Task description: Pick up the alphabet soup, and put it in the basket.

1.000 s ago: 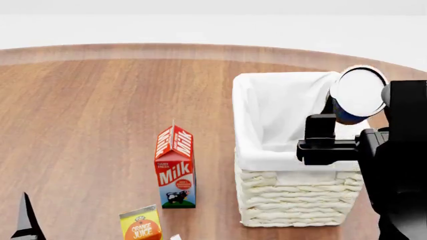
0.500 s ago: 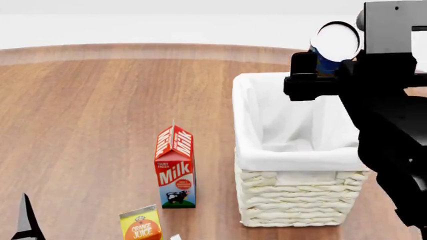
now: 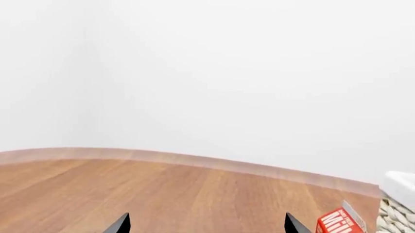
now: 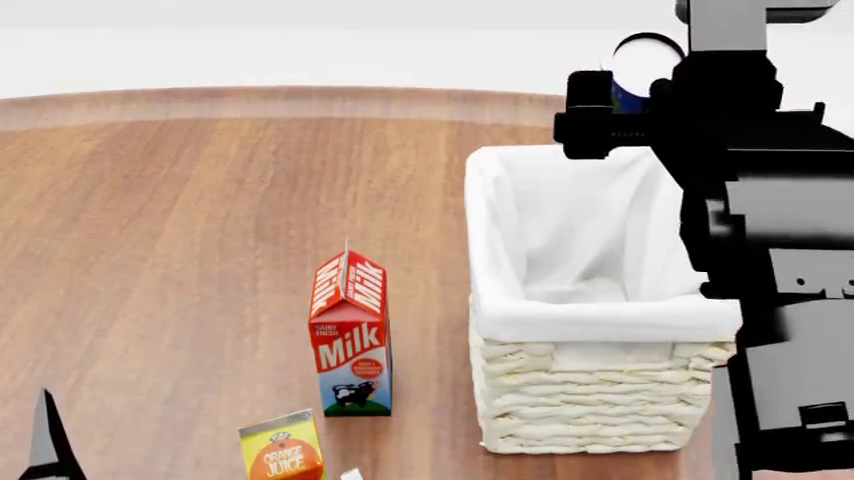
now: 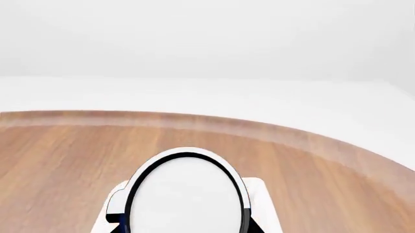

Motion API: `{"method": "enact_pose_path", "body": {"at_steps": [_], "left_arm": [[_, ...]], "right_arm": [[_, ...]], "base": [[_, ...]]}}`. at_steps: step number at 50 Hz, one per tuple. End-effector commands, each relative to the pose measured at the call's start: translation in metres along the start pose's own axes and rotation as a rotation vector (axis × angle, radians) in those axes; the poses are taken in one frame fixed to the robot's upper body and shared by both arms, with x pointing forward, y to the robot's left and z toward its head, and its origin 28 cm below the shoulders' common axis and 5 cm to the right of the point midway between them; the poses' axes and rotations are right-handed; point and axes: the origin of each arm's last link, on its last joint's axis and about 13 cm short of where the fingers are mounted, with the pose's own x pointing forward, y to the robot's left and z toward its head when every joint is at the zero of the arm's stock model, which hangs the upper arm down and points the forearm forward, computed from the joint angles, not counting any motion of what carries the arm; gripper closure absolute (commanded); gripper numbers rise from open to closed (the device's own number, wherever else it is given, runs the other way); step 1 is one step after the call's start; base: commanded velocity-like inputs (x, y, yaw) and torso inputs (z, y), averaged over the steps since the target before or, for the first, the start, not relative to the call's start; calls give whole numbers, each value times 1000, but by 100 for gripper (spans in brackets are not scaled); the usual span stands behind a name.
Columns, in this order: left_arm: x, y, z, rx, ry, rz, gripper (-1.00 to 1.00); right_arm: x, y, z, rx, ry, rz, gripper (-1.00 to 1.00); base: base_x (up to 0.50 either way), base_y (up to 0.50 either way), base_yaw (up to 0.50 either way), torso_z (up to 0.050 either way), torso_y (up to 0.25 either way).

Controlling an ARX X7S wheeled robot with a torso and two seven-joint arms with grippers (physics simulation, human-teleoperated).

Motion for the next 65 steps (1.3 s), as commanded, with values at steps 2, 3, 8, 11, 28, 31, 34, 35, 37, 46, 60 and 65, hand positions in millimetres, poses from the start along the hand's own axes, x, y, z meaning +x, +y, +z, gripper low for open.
{"method": "enact_pose_path", "body": {"at_steps": [2, 3, 8, 11, 28, 31, 34, 35, 37, 46, 60, 65], "left_arm": [[-8, 2, 3, -12, -13, -11, -100], [-8, 2, 3, -11, -10, -10, -100], [-9, 2, 2, -9, -5, -11, -100], [-9, 2, 2, -10, -5, -11, -100], [-9, 2, 6, -15, -16, -14, -100], [-8, 2, 5, -16, -12, -13, -100], [-8, 2, 6, -16, -14, -14, -100], [-9, 2, 6, -18, -15, -13, -100], [-9, 2, 7, -19, -15, -11, -100], [-10, 1, 7, -19, -15, -15, -100], [-12, 1, 5, -17, -11, -19, -100], [-13, 2, 6, -18, -11, -16, -100]], "right_arm": [[9, 18, -9, 4, 44, 55, 100], [9, 19, -10, 1, 50, 57, 100], [10, 21, -11, -14, 59, 70, 100], [10, 21, -11, -22, 59, 76, 100], [11, 27, -14, -54, 73, 113, 100], [11, 28, -17, -51, 85, 114, 100], [12, 29, -19, -48, 90, 113, 100], [12, 29, -20, -47, 93, 111, 100], [12, 29, -21, -45, 99, 111, 100], [12, 29, -28, -41, 127, 104, 100], [12, 28, -36, -29, 168, 79, 100], [12, 29, -40, -34, 187, 80, 100]], "base": [[0, 0, 0, 0, 0], [0, 0, 0, 0, 0], [0, 0, 0, 2, 0], [0, 0, 0, 0, 0], [0, 0, 0, 0, 1], [0, 0, 0, 0, 0], [0, 0, 0, 0, 0], [0, 0, 0, 0, 0], [0, 0, 0, 0, 0], [0, 0, 0, 0, 1], [0, 0, 0, 1, 1], [0, 0, 0, 0, 0]]}}
